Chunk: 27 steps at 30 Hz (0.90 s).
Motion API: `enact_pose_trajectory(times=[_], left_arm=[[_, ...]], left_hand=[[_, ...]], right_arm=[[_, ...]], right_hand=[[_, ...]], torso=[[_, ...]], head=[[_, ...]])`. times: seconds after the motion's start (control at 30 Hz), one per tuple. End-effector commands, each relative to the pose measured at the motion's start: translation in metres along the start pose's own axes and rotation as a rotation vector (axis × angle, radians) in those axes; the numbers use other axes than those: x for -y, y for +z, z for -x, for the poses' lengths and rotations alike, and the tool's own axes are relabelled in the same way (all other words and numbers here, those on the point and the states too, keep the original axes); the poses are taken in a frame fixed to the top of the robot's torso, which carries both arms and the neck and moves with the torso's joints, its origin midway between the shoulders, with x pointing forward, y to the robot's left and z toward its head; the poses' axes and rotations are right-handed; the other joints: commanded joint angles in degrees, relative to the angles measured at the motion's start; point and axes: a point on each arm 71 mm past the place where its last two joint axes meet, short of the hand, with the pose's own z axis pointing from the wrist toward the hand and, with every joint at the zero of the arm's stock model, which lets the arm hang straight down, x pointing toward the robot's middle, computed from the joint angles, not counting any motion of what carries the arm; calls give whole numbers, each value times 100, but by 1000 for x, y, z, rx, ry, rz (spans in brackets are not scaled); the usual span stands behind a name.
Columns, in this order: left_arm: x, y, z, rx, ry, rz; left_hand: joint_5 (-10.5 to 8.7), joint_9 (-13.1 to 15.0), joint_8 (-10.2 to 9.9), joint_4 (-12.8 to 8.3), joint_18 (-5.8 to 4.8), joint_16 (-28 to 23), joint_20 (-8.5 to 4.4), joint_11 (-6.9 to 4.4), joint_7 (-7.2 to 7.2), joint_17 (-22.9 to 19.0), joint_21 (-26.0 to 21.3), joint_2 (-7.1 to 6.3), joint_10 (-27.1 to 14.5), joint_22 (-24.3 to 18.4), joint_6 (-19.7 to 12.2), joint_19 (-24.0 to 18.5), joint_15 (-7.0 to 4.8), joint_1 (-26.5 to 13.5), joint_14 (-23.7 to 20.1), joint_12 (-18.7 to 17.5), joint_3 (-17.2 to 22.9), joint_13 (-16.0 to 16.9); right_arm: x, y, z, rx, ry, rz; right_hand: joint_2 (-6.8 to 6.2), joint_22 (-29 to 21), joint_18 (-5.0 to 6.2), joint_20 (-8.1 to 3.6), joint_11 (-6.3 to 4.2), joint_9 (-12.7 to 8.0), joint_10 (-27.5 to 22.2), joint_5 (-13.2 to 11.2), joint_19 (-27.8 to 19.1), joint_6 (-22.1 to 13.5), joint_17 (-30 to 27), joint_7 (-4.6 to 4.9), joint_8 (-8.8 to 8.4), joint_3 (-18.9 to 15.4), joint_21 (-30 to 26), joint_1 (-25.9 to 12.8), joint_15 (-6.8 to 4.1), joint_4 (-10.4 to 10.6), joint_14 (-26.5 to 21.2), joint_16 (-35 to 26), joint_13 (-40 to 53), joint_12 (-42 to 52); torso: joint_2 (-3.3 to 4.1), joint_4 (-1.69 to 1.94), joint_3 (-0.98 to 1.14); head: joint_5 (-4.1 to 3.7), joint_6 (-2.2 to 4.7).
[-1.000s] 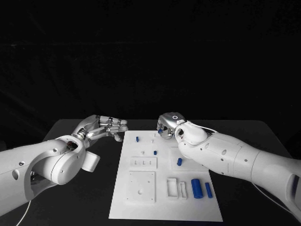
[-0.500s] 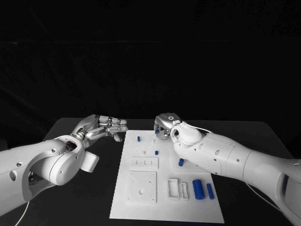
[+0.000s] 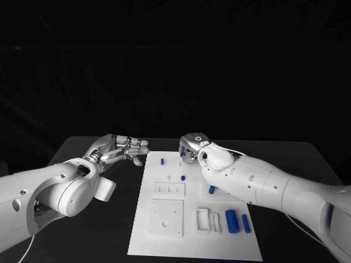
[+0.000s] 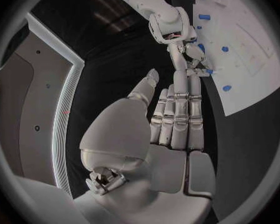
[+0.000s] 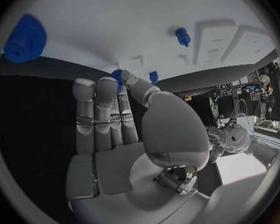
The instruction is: Assemble the parts on the task board
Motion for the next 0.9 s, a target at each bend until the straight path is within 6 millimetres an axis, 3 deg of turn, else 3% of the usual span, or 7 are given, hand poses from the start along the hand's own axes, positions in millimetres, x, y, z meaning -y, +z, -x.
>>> enact_pose_trajectory(times=[0.03, 0.33, 0.53, 0.67, 0.77, 0.9], left_arm=[[2, 1, -2, -19, 0, -6], [2, 1, -3, -22, -1, -6], [2, 1, -3, -22, -1, -5], [2, 1, -3, -21, -1, -6], [2, 1, -3, -21, -1, -6], [2, 0, -3, -20, -1, -6]], left_hand=[[-15, -7, -3, -29, 48, 28, 13, 7, -10, -5, 3, 0, -57, 4, -22, -33, 33, 31, -20, -16, -14, -6], [-14, -6, 2, -33, 50, 22, 17, 15, -10, -10, 4, -2, -92, 2, -11, -36, 38, 40, -25, -14, -16, -5], [-14, -6, 2, -32, 50, 22, 17, 15, -10, -11, 4, -1, -94, 2, -11, -36, 38, 39, -25, -14, -17, -5], [-14, -6, 2, -32, 50, 22, 17, 15, -10, -11, 4, -1, -94, 2, -11, -36, 38, 39, -25, -14, -17, -5], [-14, -7, 0, -28, 51, 22, 19, 17, -10, -12, 5, -7, -105, 1, -9, -37, 39, 37, -23, -14, -25, -5], [-14, -7, 0, -28, 51, 22, 19, 17, -10, -12, 5, -7, -105, 1, -9, -37, 39, 37, -23, -14, -25, -5]], right_arm=[[0, 0, -2, -28, -22, -3], [-1, 2, -5, -42, -20, -1], [-2, 3, -7, -51, -13, 2], [-2, 3, -8, -59, -9, 2], [-1, 3, -9, -69, -5, -2], [2, 3, -10, -73, 2, -10]], right_hand=[[27, 98, 12, -11, -30, 7, 87, 20, 87, 29, 3, 4, 20, 36, -28, 21, -28, -6, 9, -30, 2, 10], [49, 139, 14, 4, -11, 4, 22, 20, 88, -20, -18, 20, 14, 15, -140, 6, -6, -12, 9, -47, -3, 7], [55, 136, 21, 36, 38, -31, -125, 22, 81, -121, -41, 52, 14, 25, -264, 1, 23, -5, 3, -79, -10, 5], [46, 142, 31, 47, 65, -66, -212, 22, 85, -195, -47, 73, 9, 34, -313, -13, 37, 0, 1, -86, -13, 2], [7, 136, 46, 93, 162, -123, -517, 30, 85, -451, -54, 140, 0, 62, -381, -54, 115, 15, 8, -87, -21, 2], [-170, 97, 140, 201, 280, -137, -912, 44, 88, -897, -85, 199, -1, 94, -541, -152, 203, 56, 5, -88, -25, 0]], torso=[[12, -4, 1], [17, 8, -2], [23, 15, -16], [26, 9, -10], [27, 5, -10], [33, -1, -9]], head=[[14, -8], [25, -7], [23, -21], [34, -19], [38, -16], [43, -9]])
